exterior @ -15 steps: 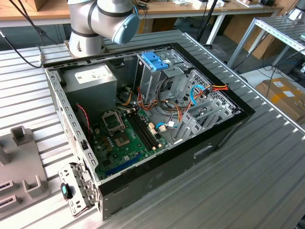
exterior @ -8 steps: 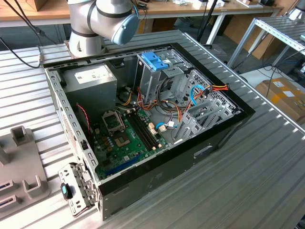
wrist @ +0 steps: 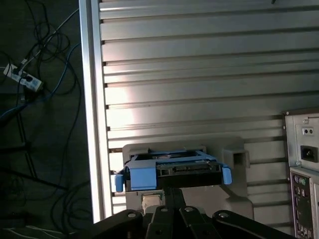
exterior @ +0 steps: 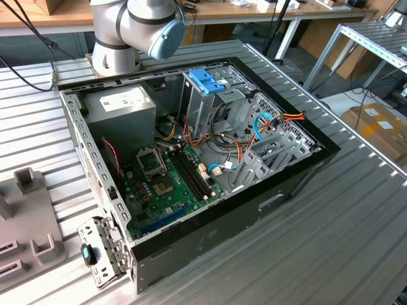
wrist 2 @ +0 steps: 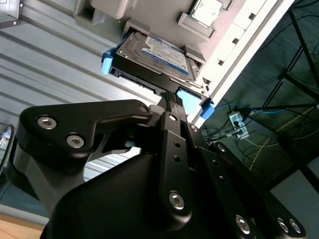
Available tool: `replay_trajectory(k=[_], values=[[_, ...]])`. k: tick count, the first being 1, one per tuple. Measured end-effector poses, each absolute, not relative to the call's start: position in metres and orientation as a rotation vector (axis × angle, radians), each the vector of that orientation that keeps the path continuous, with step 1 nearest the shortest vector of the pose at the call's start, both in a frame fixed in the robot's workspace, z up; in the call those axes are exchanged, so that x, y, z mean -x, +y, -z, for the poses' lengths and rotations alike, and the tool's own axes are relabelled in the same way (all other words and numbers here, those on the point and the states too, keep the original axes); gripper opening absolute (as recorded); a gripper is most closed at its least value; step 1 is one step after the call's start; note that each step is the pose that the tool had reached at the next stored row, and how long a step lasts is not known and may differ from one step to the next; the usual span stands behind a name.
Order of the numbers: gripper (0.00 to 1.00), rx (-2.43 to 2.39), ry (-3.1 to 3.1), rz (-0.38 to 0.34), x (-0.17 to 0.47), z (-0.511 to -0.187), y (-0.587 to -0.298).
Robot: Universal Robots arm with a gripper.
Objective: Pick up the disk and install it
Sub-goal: 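Reach for the disk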
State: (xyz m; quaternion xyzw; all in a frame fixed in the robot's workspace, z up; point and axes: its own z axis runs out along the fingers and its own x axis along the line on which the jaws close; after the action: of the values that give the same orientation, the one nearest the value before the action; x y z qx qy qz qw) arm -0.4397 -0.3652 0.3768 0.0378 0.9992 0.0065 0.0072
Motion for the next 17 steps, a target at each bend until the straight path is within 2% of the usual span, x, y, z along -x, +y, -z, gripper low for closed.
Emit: replay_trajectory(k=[17], values=[[0.11,-0.06,3.133,-0.012,0.453,-0.368,-0.359]])
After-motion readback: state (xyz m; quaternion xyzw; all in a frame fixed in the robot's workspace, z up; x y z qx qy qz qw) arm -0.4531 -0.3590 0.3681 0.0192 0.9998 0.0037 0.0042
